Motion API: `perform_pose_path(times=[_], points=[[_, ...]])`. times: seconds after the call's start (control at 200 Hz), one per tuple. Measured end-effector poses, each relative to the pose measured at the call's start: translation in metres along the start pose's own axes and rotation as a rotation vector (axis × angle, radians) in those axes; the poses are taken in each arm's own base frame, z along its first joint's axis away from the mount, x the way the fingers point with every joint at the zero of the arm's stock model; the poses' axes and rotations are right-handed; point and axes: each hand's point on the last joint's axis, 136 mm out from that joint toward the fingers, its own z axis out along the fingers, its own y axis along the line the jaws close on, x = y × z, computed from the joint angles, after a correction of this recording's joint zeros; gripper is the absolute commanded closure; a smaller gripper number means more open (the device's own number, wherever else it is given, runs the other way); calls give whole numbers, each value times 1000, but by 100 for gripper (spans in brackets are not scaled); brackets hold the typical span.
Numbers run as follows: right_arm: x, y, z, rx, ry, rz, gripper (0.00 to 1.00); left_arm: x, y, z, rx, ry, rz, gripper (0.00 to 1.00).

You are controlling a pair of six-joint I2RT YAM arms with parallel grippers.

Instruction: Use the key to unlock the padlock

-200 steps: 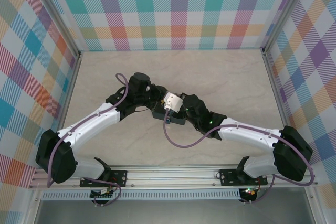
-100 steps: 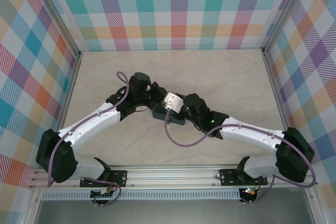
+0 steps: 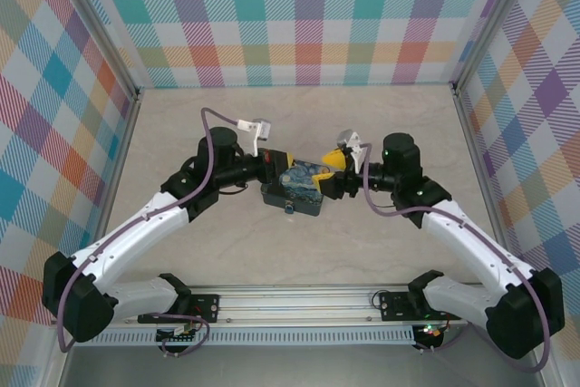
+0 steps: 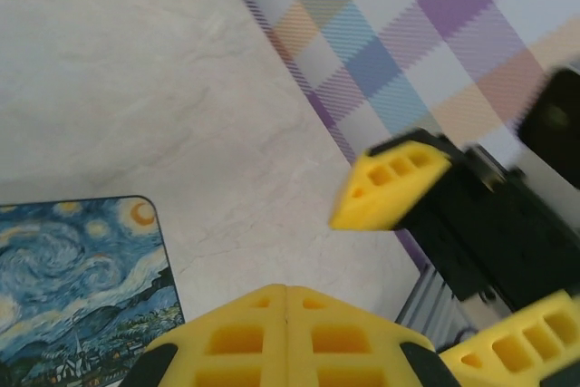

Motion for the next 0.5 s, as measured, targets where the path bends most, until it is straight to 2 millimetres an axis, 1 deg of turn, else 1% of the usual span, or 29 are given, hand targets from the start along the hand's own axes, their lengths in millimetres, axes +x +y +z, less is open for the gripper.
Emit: perform_pose_path(times=[0.125, 0.215, 0.36, 0.5], points=[[1, 19, 6, -175, 21, 106, 30, 9, -13, -2, 72, 48, 132, 100], [-6, 28, 10, -271, 32, 152, 30, 13, -21, -3, 122, 72, 198, 100], [-15, 34, 14, -350, 37, 177, 35, 15, -31, -5, 175, 82, 268, 100], [-14, 35, 16, -383, 45, 197, 43, 17, -34, -6, 196, 89, 288, 100]])
